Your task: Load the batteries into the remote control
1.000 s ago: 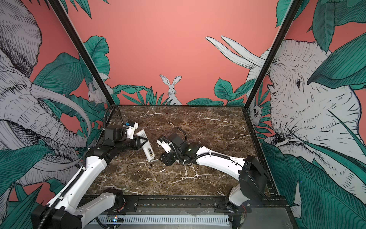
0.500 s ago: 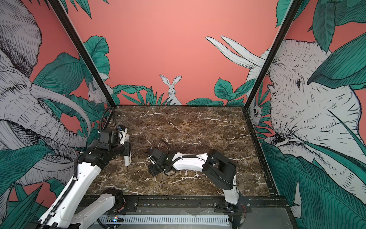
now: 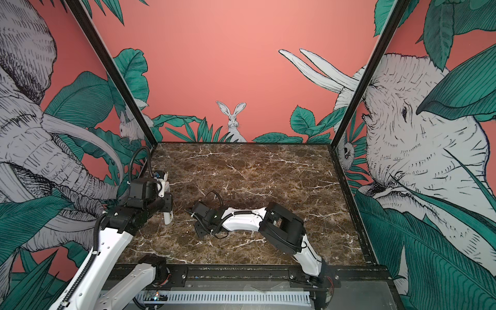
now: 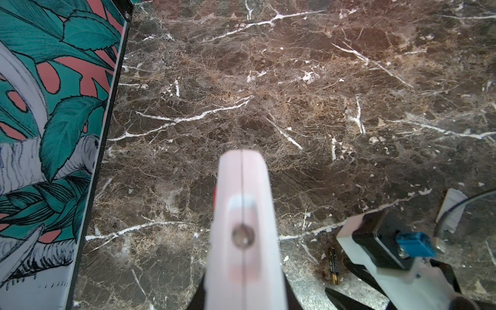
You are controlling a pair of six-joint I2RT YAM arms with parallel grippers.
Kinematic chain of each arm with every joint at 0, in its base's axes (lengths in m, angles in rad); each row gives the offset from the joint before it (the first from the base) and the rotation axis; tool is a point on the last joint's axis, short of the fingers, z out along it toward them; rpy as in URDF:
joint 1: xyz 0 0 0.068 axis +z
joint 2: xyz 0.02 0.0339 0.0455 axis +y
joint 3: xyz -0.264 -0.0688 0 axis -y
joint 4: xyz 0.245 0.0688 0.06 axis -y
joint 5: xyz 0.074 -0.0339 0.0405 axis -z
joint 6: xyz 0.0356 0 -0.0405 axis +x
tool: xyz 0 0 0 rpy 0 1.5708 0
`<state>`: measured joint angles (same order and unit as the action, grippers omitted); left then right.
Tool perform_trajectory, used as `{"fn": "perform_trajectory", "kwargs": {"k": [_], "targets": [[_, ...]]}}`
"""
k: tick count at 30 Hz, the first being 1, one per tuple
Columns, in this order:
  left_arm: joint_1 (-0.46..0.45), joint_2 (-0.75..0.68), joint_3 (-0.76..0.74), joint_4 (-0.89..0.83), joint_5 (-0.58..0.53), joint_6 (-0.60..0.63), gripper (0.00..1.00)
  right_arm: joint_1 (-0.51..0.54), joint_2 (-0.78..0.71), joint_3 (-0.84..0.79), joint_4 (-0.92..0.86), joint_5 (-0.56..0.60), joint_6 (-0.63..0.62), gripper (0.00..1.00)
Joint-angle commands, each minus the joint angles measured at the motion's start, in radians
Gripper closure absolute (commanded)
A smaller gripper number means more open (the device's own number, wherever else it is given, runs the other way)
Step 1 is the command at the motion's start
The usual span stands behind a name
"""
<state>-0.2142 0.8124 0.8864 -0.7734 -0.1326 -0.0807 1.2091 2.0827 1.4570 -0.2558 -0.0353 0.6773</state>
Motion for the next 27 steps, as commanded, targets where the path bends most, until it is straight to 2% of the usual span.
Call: {"fn": "perform_trajectory", "kwargs": {"k": [1, 11, 15, 22, 27], "targets": [[0.004, -0.029, 0.005, 0.005, -0.004, 0.01, 1.0, 0.007, 0.035, 0.042, -0.048, 0.055, 0.013, 0.53], [0.004, -0.033, -0.001, 0.017, 0.044, 0.005, 1.0, 0.01, 0.094, 0.113, -0.129, 0.09, -0.011, 0.59], [0.005, -0.035, 0.003, 0.02, 0.069, 0.004, 1.0, 0.009, 0.096, 0.103, -0.151, 0.108, -0.019, 0.68], [0.004, -0.079, -0.012, 0.065, 0.201, 0.001, 1.0, 0.008, 0.051, 0.045, -0.183, 0.153, -0.068, 0.82], [0.004, -0.079, -0.014, 0.107, 0.338, -0.013, 1.0, -0.022, -0.027, -0.041, -0.181, 0.152, -0.122, 0.86]]}}
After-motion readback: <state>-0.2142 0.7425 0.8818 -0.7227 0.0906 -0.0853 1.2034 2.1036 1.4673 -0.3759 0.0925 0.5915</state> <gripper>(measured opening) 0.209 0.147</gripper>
